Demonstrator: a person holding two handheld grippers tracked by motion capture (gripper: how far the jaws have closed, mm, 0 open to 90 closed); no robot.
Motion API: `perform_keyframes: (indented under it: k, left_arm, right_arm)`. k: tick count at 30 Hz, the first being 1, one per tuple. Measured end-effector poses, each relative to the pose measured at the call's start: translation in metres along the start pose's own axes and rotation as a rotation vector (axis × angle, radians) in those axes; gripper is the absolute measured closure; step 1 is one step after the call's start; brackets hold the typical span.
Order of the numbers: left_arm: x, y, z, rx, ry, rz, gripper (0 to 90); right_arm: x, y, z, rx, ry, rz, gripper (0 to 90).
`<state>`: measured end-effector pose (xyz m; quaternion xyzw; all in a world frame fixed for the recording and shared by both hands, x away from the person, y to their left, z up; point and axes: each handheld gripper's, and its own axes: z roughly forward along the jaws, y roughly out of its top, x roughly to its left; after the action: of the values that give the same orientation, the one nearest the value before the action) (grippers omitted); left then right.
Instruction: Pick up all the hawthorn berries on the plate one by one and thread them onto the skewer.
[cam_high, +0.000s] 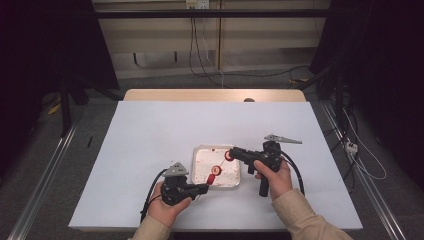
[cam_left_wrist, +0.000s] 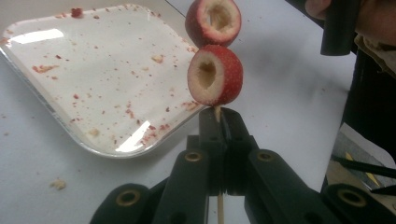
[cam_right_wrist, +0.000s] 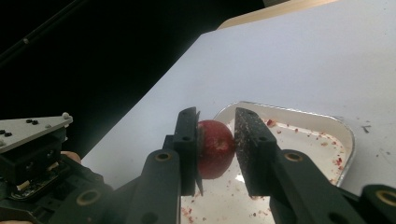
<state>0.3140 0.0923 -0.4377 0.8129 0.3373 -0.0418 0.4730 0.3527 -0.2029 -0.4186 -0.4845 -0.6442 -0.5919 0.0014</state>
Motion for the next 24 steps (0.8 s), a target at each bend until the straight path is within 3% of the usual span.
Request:
perform_keyframes:
  k: [5, 7, 15, 24]
  left_arm:
    - [-0.004, 0.001, 0.003, 0.011, -0.012, 0.017, 89.0]
    - [-0.003, 0.001, 0.002, -0.001, -0.009, -0.001, 89.0]
    - [-0.003, 0.001, -0.004, -0.077, 0.007, -0.015, 89.0]
    - [-0.002, 0.000, -0.005, -0.102, 0.028, -0.031, 89.0]
  right_arm:
    - [0.001, 0.001, 0.002, -0.007, 0.013, 0.014, 73.0]
    - [0.003, 0.001, 0.003, -0.009, 0.003, 0.006, 73.1]
    - [0.002, -0.001, 0.006, -0.014, 0.016, 0.059, 69.0]
    - [0.005, -0.006, 0.011, -0.025, 0.019, 0.085, 69.6]
